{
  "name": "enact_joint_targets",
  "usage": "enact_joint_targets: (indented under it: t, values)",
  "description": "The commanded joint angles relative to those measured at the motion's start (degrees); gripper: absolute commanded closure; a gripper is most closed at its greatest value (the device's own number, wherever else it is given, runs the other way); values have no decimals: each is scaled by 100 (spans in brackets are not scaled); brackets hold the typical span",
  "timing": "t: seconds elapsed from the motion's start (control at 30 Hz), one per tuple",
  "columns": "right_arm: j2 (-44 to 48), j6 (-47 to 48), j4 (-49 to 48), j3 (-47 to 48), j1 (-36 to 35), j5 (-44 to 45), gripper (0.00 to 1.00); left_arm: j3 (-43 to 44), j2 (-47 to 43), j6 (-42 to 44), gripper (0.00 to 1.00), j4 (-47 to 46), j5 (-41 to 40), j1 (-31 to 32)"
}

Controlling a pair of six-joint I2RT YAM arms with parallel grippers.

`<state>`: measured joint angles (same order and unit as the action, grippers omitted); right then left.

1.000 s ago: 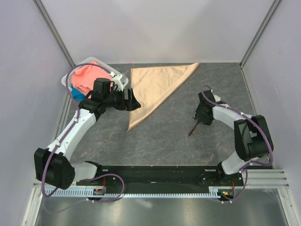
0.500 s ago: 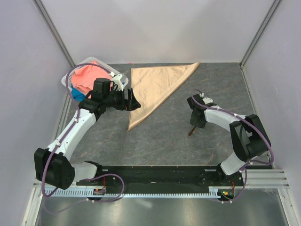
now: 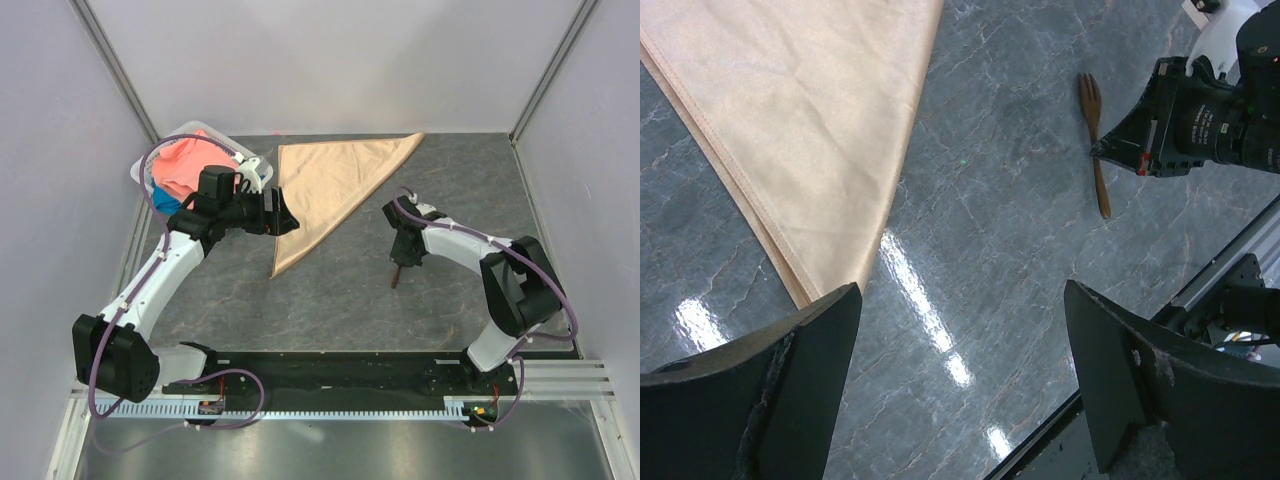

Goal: Fold the napkin, place the utensils inside, and roll it up
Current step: Grab a utensil with the right arm, then place the utensil onto the napkin

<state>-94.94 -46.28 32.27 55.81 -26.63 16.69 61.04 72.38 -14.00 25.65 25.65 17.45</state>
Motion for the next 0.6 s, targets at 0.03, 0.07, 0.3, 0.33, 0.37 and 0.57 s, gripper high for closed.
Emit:
enact_joint_targets:
  t: [0.03, 0.07, 0.3, 0.33, 0.37, 0.57]
  values:
    - [-357, -65, 113, 1255, -167, -263, 100, 75, -110, 126, 11, -86, 63, 13]
    - [-437, -65, 60, 1544, -176, -228, 100, 75, -101, 126, 11, -78, 54, 13]
    - [-1456, -337, -695, 2749, -176, -218, 100, 66, -119, 178, 11, -78, -25, 13]
    - [-1719, -416, -748, 3038, -184, -262, 100, 58, -119, 178, 11, -69, -42, 13]
    - [-1852, -460, -879, 3189, -184, -254, 100, 58, -127, 178, 11, -60, -51, 13]
    - [-2784, -812, -1118, 4261, -184, -245, 100, 66, -127, 187, 11, -69, -51, 13]
